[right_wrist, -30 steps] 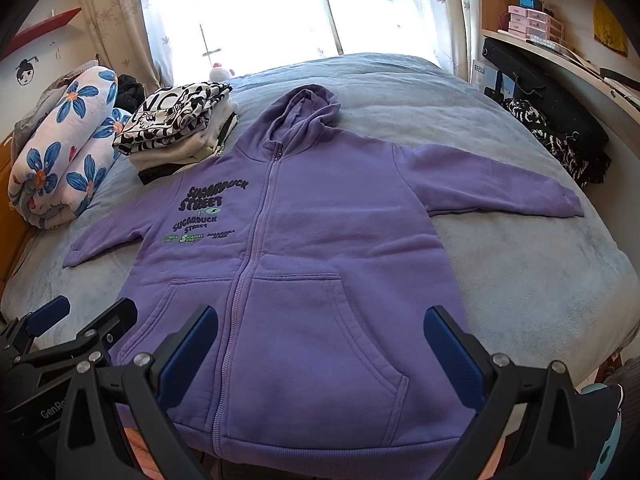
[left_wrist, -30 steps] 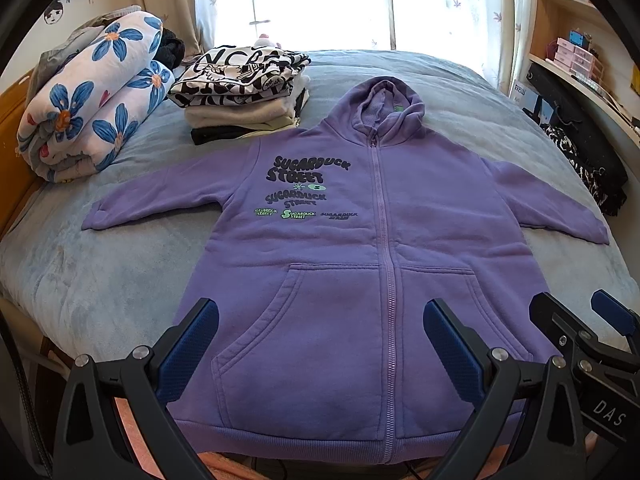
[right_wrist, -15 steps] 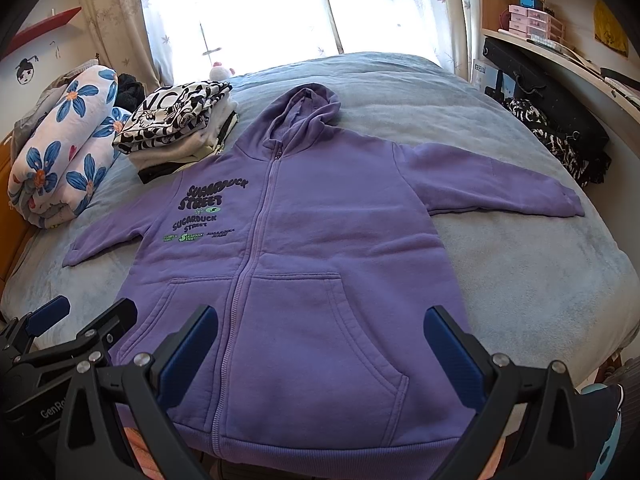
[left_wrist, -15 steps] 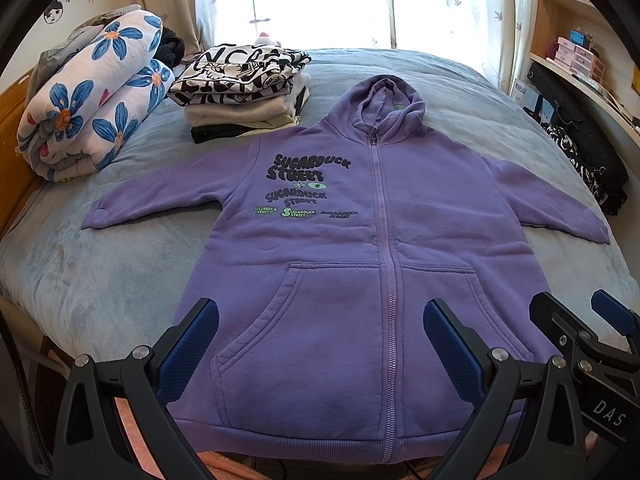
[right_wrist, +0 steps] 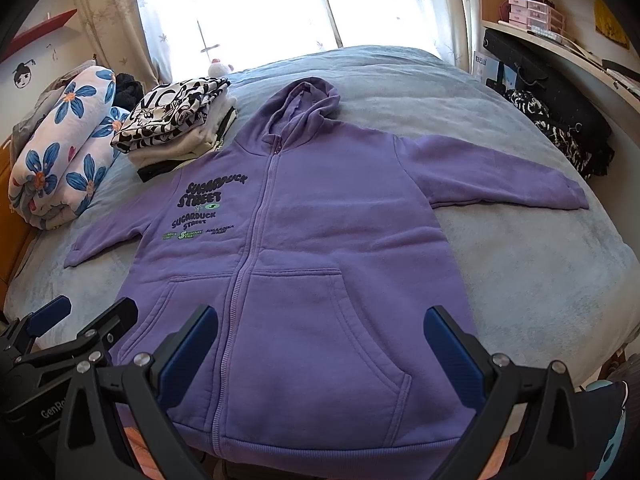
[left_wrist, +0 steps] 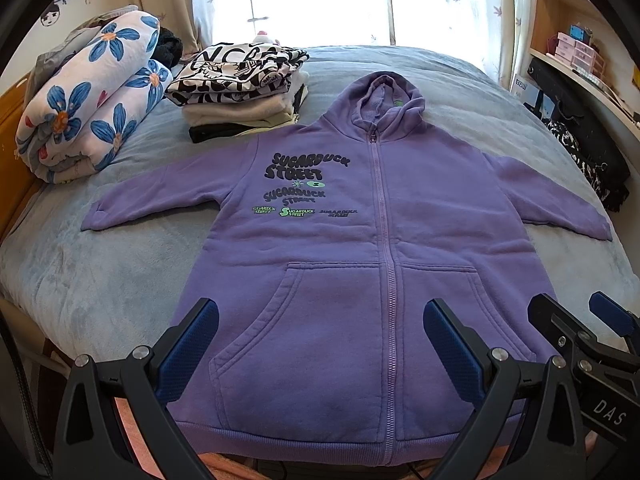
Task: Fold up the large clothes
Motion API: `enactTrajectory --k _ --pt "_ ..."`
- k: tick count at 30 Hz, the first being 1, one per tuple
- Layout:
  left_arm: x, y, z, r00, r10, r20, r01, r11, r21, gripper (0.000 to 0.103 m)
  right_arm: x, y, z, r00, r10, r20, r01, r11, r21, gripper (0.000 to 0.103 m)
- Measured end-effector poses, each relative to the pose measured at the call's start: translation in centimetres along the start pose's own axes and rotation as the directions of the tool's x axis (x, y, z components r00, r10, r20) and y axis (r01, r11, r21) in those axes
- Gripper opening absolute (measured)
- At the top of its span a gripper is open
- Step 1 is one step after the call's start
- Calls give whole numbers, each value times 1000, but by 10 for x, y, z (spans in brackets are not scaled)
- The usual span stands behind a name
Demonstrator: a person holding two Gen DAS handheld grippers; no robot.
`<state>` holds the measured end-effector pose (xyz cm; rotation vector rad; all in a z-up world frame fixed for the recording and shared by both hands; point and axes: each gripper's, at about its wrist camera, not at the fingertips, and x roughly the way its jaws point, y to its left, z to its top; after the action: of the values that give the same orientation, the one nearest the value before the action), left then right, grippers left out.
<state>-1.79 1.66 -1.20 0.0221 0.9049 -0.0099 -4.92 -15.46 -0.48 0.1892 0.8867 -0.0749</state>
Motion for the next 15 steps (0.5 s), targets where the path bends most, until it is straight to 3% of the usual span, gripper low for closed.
enactTrajectory --k 7,12,15 --pt "-3 -13 7 1000 -3 8 3 999 34 101 -3 -12 7 1000 -16 22 15 1000 23 103" --pt "-17 -26 28 996 -52 73 47 996 71 101 -16 -27 22 996 -48 71 44 997 56 103" --pt "-23 -37 49 987 -118 108 111 991 75 101 -28 -38 36 994 -45 102 40 998 52 103"
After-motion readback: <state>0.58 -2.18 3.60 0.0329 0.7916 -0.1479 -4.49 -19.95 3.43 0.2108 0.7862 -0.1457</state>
